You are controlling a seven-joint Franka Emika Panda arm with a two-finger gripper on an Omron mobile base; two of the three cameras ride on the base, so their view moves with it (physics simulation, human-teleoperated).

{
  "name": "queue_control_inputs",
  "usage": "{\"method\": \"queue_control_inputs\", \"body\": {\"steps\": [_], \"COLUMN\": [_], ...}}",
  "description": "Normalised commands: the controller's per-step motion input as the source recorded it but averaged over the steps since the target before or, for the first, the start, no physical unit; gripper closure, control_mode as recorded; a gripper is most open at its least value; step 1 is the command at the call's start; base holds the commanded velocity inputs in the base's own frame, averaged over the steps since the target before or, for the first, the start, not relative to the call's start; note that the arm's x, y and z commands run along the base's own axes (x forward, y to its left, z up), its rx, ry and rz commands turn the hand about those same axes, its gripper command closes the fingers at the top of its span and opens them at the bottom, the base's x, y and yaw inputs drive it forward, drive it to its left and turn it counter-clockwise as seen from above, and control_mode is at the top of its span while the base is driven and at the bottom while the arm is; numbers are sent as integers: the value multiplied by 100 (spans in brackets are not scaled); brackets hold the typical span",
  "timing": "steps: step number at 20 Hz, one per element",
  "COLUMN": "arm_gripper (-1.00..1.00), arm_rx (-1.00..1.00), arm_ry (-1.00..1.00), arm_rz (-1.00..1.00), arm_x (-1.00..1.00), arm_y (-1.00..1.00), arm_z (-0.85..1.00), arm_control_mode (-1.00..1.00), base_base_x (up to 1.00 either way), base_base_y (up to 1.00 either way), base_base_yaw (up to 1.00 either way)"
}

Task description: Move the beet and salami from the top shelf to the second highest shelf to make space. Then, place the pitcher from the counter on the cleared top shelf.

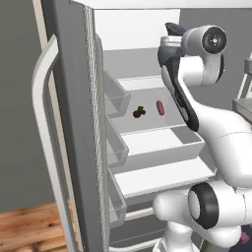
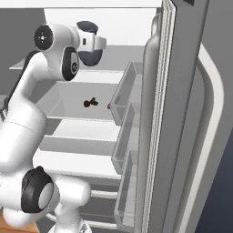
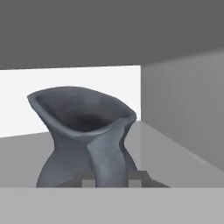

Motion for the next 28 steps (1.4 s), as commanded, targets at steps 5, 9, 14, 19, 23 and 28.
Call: {"method": "queue_control_inputs", "body": {"steps": [5, 9, 14, 19, 23, 28], "arm_gripper": [100, 100, 100, 100, 100, -100], "arm_rx": [0, 0, 0, 0, -1, -4], "arm_ry": [0, 0, 0, 0, 0, 0], "arm_rz": [0, 0, 0, 0, 0, 0], "arm_x": [63, 58, 53, 51, 51, 42], "arm_y": [-1, 0, 0, 0, 0, 0], "arm_z": [-10, -19, -27, -25, -23, -25], "arm_control_mode": [-100, -100, -100, -100, -100, -100], "base_base_x": [0, 0, 0, 0, 0, 0], "base_base_y": [0, 0, 0, 0, 0, 0], "base_base_yaw": [0, 0, 0, 0, 0, 0]}}
